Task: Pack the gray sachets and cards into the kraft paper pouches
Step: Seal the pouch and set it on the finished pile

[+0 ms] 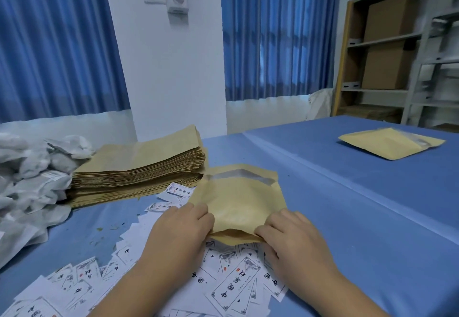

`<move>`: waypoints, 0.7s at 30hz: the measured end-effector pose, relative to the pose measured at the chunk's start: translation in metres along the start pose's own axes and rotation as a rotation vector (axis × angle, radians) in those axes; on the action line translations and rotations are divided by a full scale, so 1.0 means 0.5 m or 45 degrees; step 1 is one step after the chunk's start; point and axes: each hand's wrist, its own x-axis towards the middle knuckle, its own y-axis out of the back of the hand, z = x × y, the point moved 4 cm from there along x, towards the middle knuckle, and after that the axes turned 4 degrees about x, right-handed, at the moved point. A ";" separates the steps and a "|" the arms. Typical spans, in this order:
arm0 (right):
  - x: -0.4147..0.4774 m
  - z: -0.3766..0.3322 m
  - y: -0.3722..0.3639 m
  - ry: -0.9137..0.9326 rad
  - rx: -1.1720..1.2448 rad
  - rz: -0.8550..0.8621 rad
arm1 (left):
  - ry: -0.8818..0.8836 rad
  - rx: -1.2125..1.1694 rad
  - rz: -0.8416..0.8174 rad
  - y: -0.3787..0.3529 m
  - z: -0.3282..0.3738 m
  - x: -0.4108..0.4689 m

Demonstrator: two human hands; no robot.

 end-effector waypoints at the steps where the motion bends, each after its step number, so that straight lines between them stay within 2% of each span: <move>1: 0.000 0.000 0.000 0.006 -0.011 -0.001 | 0.000 -0.001 0.005 0.003 0.004 0.002; 9: -0.002 0.004 0.000 -0.061 -0.022 -0.011 | -0.118 0.057 -0.013 0.011 0.046 0.042; 16: 0.001 -0.011 -0.006 0.078 -0.053 0.012 | -0.096 -0.003 0.007 -0.006 0.055 0.029; 21: -0.003 -0.007 -0.007 0.028 -0.059 0.056 | -0.188 -0.038 0.060 -0.007 0.094 0.045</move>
